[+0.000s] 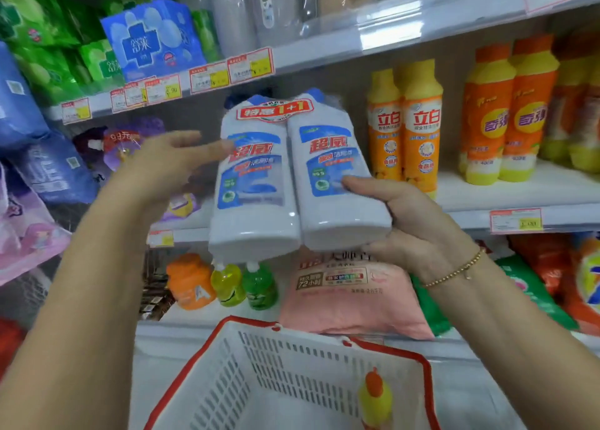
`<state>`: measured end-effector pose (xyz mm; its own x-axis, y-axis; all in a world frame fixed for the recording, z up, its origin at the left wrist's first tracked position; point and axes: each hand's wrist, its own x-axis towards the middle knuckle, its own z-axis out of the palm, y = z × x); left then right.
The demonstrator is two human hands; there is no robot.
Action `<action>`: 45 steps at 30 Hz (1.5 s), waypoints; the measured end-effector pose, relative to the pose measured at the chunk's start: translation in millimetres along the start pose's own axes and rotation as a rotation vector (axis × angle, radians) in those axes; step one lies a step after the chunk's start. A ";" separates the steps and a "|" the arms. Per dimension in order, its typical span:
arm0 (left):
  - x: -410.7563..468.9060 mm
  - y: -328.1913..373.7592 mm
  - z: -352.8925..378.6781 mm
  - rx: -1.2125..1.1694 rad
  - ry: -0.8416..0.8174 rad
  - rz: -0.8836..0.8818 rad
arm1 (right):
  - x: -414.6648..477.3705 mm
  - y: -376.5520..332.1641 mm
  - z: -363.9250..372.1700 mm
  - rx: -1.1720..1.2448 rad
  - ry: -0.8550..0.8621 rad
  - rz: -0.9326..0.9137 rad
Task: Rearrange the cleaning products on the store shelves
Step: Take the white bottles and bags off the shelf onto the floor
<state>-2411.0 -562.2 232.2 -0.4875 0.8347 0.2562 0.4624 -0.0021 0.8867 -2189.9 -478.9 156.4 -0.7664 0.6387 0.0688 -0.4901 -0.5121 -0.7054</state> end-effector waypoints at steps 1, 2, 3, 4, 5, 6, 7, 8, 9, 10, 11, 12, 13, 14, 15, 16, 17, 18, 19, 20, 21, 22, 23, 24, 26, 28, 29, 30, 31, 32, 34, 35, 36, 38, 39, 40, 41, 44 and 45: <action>1.2 -6.3 -2.3 -0.125 -0.124 -0.077 | -1.1 -2.9 0.2 0.006 -0.001 0.004; 2.1 -10.8 -2.4 -0.243 -0.218 -0.122 | -2.4 -5.3 0.0 0.008 -0.009 0.013; 4.9 -14.7 -1.9 -0.340 -0.273 -0.135 | -3.4 -6.8 -1.6 0.013 -0.018 0.019; 6.3 -15.4 0.3 -0.405 -0.295 -0.138 | -4.6 -8.3 -3.9 0.017 -0.027 0.028; 8.0 -15.2 4.1 -0.446 -0.297 -0.147 | -5.6 -9.8 -6.9 0.014 -0.036 0.035; 9.6 -15.3 8.6 -0.478 -0.297 -0.163 | -7.6 -10.8 -9.7 0.014 -0.040 0.045; 9.0 -15.0 14.8 -0.499 -0.291 -0.179 | -10.0 -11.8 -13.6 0.016 -0.039 0.050; 7.8 -14.9 21.9 -0.518 -0.284 -0.197 | -13.7 -12.9 -18.3 0.012 -0.032 0.051; 6.6 -14.7 29.7 -0.532 -0.271 -0.220 | -17.6 -13.9 -24.2 -0.007 -0.027 0.050; 5.1 -13.9 38.8 -0.543 -0.272 -0.239 | -22.7 -15.7 -30.7 -0.036 -0.023 0.052; 3.2 -12.7 48.5 -0.544 -0.283 -0.242 | -27.8 -17.9 -37.9 -0.078 -0.014 0.059; 1.6 -11.5 59.2 -0.539 -0.300 -0.231 | -34.7 -21.4 -45.5 -0.131 0.004 0.072; -0.3 -9.2 69.9 -0.536 -0.316 -0.205 | -41.2 -27.0 -55.1 -0.200 0.027 0.081; -1.9 -6.4 81.6 -0.521 -0.326 -0.174 | -48.7 -34.3 -64.7 -0.281 0.054 0.086; -4.8 -1.9 94.7 -0.503 -0.339 -0.130 | -56.7 -44.1 -74.0 -0.378 0.082 0.072; -8.3 3.3 108.3 -0.482 -0.362 -0.080 | -65.7 -55.7 -82.0 -0.480 0.113 0.040; -12.0 7.2 122.0 -0.459 -0.400 -0.023 | -74.8 -69.5 -89.6 -0.587 0.151 -0.013; -17.7 11.5 135.9 -0.429 -0.452 0.035 | -86.1 -83.4 -93.9 -0.683 0.178 -0.074; -23.6 14.7 149.3 -0.403 -0.498 0.097 | -97.6 -97.9 -99.6 -0.762 0.194 -0.140; -28.2 16.3 162.0 -0.387 -0.542 0.149 | -110.7 -110.6 -101.7 -0.843 0.199 -0.209; -33.2 17.8 175.7 -0.383 -0.587 0.184 | -124.7 -120.5 -103.0 -0.943 0.191 -0.272; -38.7 17.4 189.4 -0.378 -0.620 0.204 | -139.8 -128.0 -103.0 -1.057 0.208 -0.324; -44.9 16.7 203.1 -0.380 -0.655 0.217 | -153.7 -132.8 -105.7 -1.176 0.228 -0.374; -49.3 14.1 216.9 -0.383 -0.682 0.227 | -166.6 -136.2 -111.4 -1.270 0.266 -0.420; -59.7 10.1 244.5 -0.401 -0.726 0.233 | -185.5 -141.2 -130.1 -1.381 0.359 -0.456; -67.2 5.6 270.7 -0.360 -0.735 0.245 | -198.1 -145.8 -151.7 -1.408 0.375 -0.412; -69.2 3.4 283.0 -0.332 -0.734 0.238 | -201.8 -148.6 -165.1 -1.427 0.390 -0.385; -69.9 -0.4 296.0 -0.310 -0.737 0.224 | -205.8 -149.7 -173.9 -1.446 0.405 -0.368; -70.5 -5.0 309.1 -0.298 -0.748 0.204 | -209.0 -148.8 -185.8 -1.438 0.419 -0.367; -69.1 -12.2 322.9 -0.283 -0.759 0.186 | -212.0 -148.5 -198.0 -1.416 0.441 -0.364; -67.7 -25.4 350.1 -0.270 -0.768 0.151 | -215.7 -144.1 -222.5 -1.362 0.447 -0.326; -68.8 -32.5 362.4 -0.269 -0.752 0.128 | -216.0 -141.6 -236.1 -1.335 0.453 -0.313; -70.2 -40.0 374.0 -0.269 -0.731 0.099 | -216.1 -138.2 -248.4 -1.323 0.476 -0.303; -76.9 -57.2 393.5 -0.249 -0.707 0.030 | -216.7 -131.5 -274.2 -1.340 0.510 -0.272; -81.4 -64.8 401.4 -0.229 -0.701 0.008 | -216.9 -127.5 -287.0 -1.373 0.527 -0.264; -85.5 -71.8 408.5 -0.214 -0.692 -0.002 | -217.9 -121.8 -297.0 -1.406 0.543 -0.258; -89.6 -78.1 414.6 -0.205 -0.684 -0.009 | -219.7 -115.7 -309.0 -1.430 0.557 -0.246; -106.3 -94.1 426.4 -0.110 -0.691 -0.092 | -228.4 -96.9 -339.6 -1.378 0.648 -0.179; -113.9 -101.6 427.8 -0.041 -0.726 -0.124 | -232.1 -90.6 -348.7 -1.352 0.673 -0.151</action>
<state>-2085.6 -421.4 -51.7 0.0848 0.9844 -0.1539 0.4008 0.1077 0.9098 -1822.8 -380.5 -41.6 -0.2352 0.9623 0.1364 0.4801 0.2371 -0.8446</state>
